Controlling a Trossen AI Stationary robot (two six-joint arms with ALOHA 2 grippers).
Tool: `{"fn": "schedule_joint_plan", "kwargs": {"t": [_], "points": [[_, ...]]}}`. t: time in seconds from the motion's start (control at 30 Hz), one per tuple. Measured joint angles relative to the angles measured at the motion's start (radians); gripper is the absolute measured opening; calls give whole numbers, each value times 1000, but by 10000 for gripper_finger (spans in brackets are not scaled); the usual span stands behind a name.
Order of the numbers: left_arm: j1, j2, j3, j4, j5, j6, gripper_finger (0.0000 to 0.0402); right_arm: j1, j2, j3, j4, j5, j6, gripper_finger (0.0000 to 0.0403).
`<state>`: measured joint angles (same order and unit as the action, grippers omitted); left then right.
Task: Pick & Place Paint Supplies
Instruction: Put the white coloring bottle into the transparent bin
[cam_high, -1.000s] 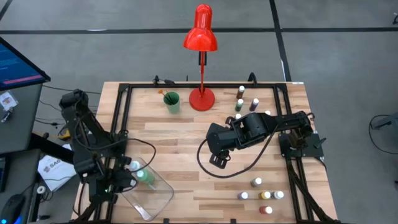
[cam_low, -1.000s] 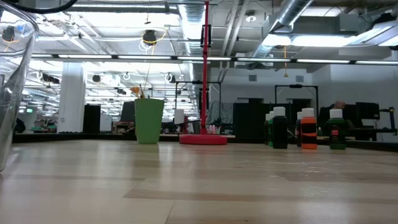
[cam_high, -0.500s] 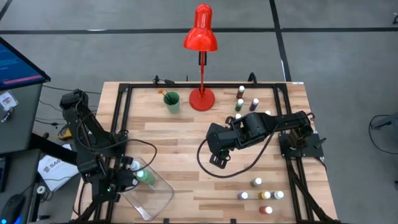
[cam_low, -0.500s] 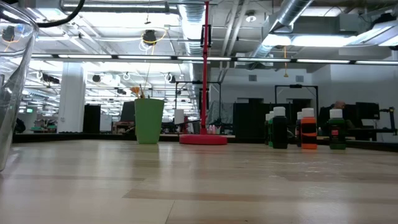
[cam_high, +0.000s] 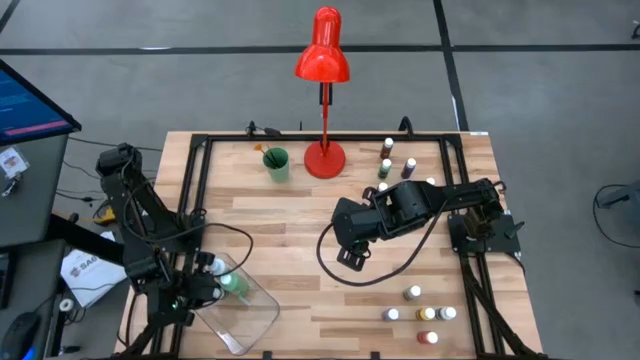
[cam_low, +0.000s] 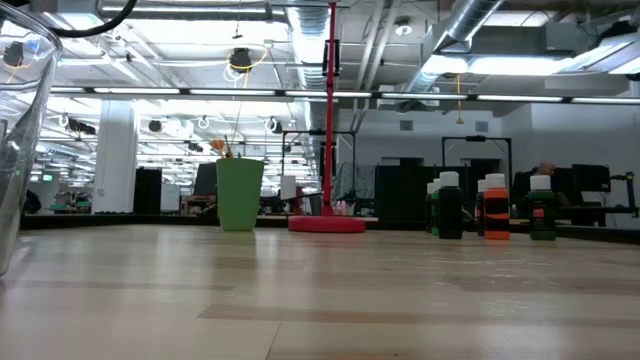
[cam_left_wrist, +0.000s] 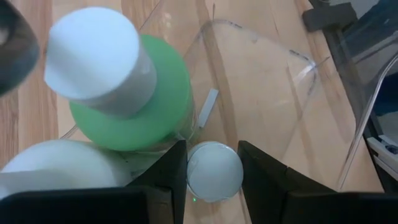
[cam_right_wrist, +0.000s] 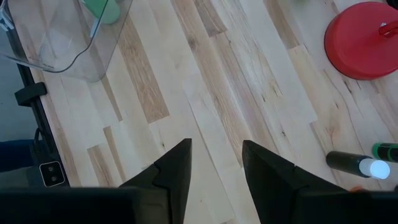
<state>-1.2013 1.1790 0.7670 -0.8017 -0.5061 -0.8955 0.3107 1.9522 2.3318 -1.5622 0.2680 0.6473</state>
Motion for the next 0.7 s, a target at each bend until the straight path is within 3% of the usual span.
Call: {"fn": "schedule_joint_plan", "kwargs": {"t": [0.7], "points": [[75, 0, -1, -9, 37, -27, 107, 0, 0, 0, 0, 0, -3, 134]]}}
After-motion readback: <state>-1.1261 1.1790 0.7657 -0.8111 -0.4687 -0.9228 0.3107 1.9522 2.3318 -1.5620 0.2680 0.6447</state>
